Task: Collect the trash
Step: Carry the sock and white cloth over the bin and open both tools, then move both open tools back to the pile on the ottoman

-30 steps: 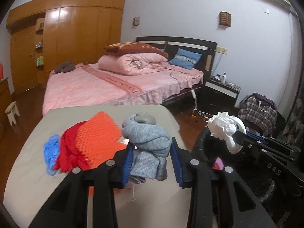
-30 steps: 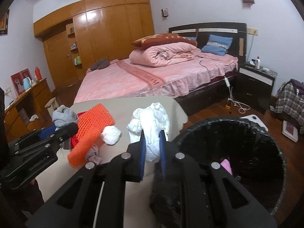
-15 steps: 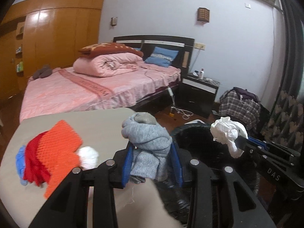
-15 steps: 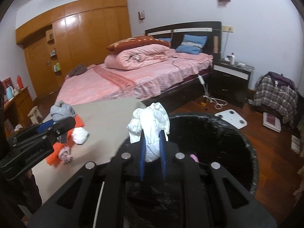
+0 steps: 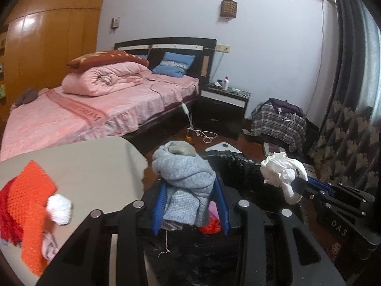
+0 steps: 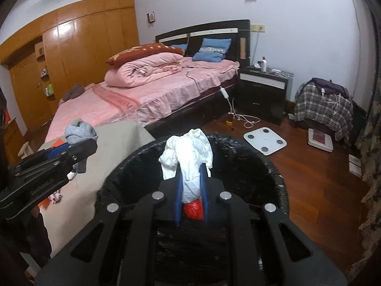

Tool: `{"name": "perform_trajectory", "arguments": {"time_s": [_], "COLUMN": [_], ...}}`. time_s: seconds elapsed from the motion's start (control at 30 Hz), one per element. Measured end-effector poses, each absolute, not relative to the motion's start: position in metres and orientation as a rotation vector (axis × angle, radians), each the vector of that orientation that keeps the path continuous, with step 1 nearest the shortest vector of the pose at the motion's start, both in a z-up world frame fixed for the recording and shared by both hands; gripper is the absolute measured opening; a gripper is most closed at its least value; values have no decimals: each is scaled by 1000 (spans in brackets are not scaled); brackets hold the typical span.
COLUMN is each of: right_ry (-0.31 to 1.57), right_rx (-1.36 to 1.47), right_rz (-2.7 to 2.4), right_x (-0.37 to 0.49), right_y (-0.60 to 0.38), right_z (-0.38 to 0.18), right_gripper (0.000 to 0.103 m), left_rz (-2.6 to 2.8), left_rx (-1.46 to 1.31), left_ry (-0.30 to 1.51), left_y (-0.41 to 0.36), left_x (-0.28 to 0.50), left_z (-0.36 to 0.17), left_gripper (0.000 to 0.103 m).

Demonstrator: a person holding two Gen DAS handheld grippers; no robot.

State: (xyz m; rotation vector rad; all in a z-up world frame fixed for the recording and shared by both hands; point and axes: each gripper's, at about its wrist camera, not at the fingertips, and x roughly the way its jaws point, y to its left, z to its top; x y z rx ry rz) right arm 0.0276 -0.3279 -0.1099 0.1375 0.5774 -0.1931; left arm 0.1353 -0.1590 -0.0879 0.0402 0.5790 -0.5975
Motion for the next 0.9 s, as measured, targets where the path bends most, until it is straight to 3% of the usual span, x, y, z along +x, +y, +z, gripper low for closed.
{"name": "perform_trajectory", "arguments": {"time_s": [0.2, 0.27, 0.43, 0.5, 0.6, 0.67, 0.9], "right_ry": [598, 604, 604, 605, 583, 583, 590], "right_rx": [152, 157, 160, 157, 142, 137, 131], "right_rz": [-228, -242, -268, -279, -294, -286, -236], "right_x": [27, 27, 24, 25, 24, 25, 33], "right_y": [-344, -349, -356, -355, -351, -346, -322], "right_z": [-118, -120, -124, -124, -120, -118, -113], "right_gripper": [16, 18, 51, 79, 94, 97, 97], "left_rz": [-657, -675, -662, -643, -609, -581, -484], "left_rx": [44, 42, 47, 51, 52, 56, 55], "left_ry": [603, 609, 595, 586, 565, 543, 502], "left_y": [-181, -183, -181, -176, -161, -149, -98], "left_x": [142, 143, 144, 148, 149, 147, 138], "left_z": [-93, -95, -93, -91, -86, -82, -72], "left_gripper": [42, 54, 61, 66, 74, 82, 92]}}
